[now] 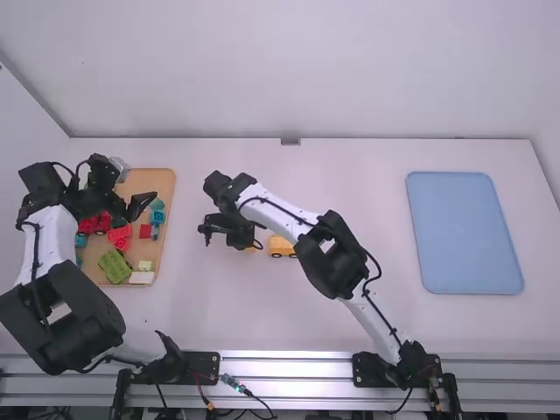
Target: Assemble lego blocks to make yellow taxi
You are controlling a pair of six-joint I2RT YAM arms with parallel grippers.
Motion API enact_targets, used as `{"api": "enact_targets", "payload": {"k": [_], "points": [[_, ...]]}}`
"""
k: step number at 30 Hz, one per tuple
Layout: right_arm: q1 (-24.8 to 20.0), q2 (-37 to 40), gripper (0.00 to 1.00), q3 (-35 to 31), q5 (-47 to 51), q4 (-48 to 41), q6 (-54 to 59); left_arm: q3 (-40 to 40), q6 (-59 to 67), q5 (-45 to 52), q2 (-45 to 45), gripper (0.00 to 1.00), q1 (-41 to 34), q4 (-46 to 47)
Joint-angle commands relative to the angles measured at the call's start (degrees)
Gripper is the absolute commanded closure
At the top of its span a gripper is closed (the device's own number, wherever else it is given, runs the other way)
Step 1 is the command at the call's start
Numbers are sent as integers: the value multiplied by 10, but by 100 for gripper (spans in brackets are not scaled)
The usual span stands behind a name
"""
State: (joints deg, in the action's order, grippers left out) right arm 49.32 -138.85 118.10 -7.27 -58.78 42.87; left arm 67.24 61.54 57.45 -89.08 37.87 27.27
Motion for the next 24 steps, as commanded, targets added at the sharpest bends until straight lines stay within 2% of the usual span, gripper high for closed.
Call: {"api": "enact_targets", "payload": {"k": [1, 5, 17, 24], "points": [[-1, -6, 100, -1, 1, 1, -2, -1, 9, 19, 14, 1, -3, 2], [-2, -6, 100, -23, 33, 26, -15, -1, 9, 21, 14, 1, 0, 2], [-3, -6, 100, -29, -2, 36, -10, -1, 9, 21, 14, 1, 0, 13], [1, -6, 100, -51, 13, 64, -9, -1, 9, 21, 14, 1, 0, 15]]}}
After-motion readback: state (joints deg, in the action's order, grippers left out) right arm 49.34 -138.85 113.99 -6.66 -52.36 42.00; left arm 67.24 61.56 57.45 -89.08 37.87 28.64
